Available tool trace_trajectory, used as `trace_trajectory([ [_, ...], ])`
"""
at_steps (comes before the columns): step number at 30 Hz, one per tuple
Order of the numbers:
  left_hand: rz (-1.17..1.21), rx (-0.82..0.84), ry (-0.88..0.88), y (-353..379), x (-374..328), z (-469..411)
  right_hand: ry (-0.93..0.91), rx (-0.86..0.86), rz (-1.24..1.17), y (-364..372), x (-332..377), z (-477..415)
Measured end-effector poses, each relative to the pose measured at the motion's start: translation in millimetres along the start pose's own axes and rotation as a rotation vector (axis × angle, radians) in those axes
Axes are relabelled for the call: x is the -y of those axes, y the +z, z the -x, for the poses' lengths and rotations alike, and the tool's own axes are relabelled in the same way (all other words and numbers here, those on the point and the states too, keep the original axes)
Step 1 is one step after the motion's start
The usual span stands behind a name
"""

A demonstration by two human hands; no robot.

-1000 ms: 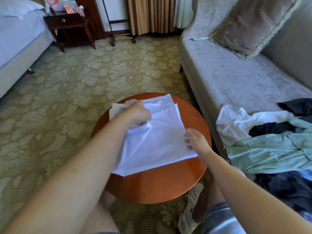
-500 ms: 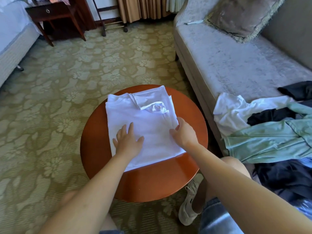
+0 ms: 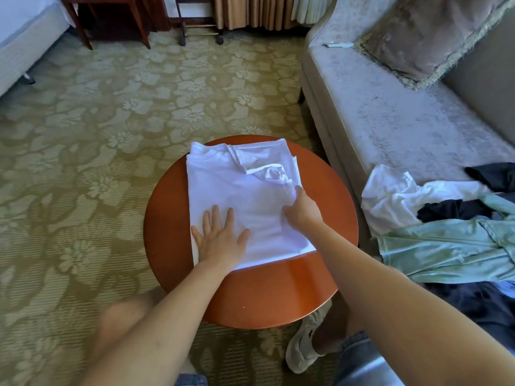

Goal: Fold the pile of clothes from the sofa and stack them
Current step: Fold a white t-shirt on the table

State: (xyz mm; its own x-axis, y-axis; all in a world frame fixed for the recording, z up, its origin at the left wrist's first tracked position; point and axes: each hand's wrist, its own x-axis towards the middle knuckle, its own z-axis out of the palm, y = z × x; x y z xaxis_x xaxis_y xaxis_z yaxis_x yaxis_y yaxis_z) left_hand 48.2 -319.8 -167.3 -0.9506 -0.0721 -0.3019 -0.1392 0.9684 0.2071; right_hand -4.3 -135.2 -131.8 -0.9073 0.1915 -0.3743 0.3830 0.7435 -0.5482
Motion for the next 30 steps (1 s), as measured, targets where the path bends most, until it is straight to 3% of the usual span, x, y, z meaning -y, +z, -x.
trace_trajectory([
  [4,0.031,-0.033,-0.001,-9.0,-2.5,1.3,-0.178,-0.011,-0.078,-6.2,11.7,9.4],
  [9,0.047,-0.096,0.045,-21.0,-22.8,4.0,-0.4,-0.231,-0.122,-26.4,18.9,21.6],
  [12,0.063,-0.079,0.075,-15.3,-34.0,7.5,-0.283,-0.27,-0.153,-24.8,-4.1,19.9],
  [15,0.017,-0.007,0.086,-0.4,-35.1,10.0,0.0,-0.091,0.009,-17.6,-40.7,13.1],
  [17,-0.018,0.012,0.085,9.0,-31.7,9.5,0.047,-0.128,0.101,-17.3,-50.3,10.8],
  [20,-0.058,-0.013,0.092,15.7,-29.5,9.4,-0.236,-0.38,0.195,-15.0,-43.5,6.9],
  [21,-0.066,-0.023,0.096,16.2,-29.3,8.9,-0.38,-0.346,0.199,-11.8,-37.1,6.1],
  [23,-0.079,-0.033,0.11,16.9,-27.9,6.1,-0.62,-0.111,0.247,2.3,-27.6,0.0],
  [25,-0.097,-0.033,0.134,16.6,-22.7,2.8,-0.705,0.085,0.333,12.1,-19.8,-17.0],
  [27,-0.121,-0.033,0.167,14.7,-14.0,-1.7,-0.638,0.094,0.441,8.5,-12.3,-46.2],
  [30,-0.163,-0.021,0.239,6.9,3.9,-11.3,-0.206,-0.058,0.488,-12.7,-8.5,-83.3],
])
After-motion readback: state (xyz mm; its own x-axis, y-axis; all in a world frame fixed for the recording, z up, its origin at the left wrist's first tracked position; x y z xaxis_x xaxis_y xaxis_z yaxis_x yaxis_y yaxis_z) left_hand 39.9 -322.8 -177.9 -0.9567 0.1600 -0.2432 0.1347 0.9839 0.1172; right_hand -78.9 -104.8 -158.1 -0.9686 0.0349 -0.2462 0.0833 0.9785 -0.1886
